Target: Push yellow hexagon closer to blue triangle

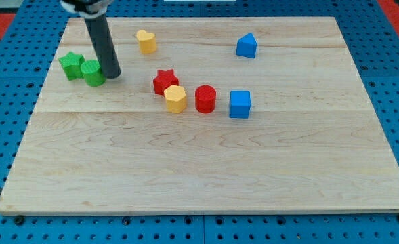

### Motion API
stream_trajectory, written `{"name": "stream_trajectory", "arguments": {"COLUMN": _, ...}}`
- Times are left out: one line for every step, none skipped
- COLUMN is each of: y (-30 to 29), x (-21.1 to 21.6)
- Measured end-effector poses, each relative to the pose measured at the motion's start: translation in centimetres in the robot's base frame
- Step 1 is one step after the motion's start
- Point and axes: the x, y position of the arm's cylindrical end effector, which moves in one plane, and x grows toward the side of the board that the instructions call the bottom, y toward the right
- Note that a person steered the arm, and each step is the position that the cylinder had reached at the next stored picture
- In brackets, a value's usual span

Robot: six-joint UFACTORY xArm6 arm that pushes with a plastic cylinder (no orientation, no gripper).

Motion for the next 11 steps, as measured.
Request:
{"name": "stream_trajectory", "arguments": {"y": 0.0, "x": 5.1}}
{"name": "stream_trajectory", "arguments": {"y": 2.7, "x": 8.7}}
{"name": "stream_trajectory", "arguments": {"y": 9.5, "x": 8.6}}
{"name": "stream_trajectory", "arguments": {"y": 12.7, "x": 6.6}}
{"name": "stream_trajectory", "arguments": {"y": 12.2, "x": 4.4}}
{"name": "stream_trajectory", "arguments": {"y": 10.2, "x": 3.7}}
{"name": "stream_trajectory", "arguments": {"y": 11.4, "x": 1.8}}
{"name": "stream_trajectory", "arguments": {"y": 15.3, "x": -0.4}}
{"name": "stream_trajectory", "arguments": {"y": 18.4, "x": -2.4}}
{"name": "stream_trajectory", "arguments": {"y": 16.2, "x": -3.7}}
{"name": "stream_trajectory", "arguments": {"y": 19.5, "x": -4.0}}
